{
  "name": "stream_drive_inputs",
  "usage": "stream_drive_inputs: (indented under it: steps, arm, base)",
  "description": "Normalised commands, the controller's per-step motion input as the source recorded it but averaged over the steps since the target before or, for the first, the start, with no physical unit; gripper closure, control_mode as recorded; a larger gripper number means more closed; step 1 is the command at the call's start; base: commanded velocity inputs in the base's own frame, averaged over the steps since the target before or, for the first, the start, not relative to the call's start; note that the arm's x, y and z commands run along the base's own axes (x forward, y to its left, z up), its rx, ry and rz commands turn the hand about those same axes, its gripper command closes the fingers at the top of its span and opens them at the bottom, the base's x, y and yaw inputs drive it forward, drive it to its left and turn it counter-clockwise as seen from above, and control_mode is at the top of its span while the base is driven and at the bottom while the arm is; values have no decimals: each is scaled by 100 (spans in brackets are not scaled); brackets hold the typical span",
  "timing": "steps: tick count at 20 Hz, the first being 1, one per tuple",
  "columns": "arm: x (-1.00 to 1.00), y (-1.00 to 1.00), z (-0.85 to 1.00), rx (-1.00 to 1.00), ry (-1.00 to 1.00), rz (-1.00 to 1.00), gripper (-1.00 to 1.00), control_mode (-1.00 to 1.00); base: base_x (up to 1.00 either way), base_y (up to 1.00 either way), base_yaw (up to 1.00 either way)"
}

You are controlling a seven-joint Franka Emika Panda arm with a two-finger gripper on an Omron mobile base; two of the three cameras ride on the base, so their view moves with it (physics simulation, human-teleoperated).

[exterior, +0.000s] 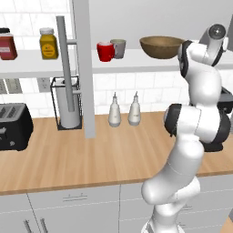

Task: Gather all objects into one cabinet and sort the glasses and bowls to opposite sides.

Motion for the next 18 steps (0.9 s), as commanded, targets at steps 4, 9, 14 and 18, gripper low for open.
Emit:
stream_drive_inputs:
  steps: [4,9,14,18]
  arm:
    - [41,-17,0,2,7,2,-100,-100]
    - [16,-16,-4,0,5,1,-100,-100]
    - [2,0,-18,0,7,0,100,-100]
    - [0,0,-17,0,0,-1,100,-100]
  base:
    - [0,0,0]
    - [0,0,0]
    - [0,0,0]
    - [0,0,0]
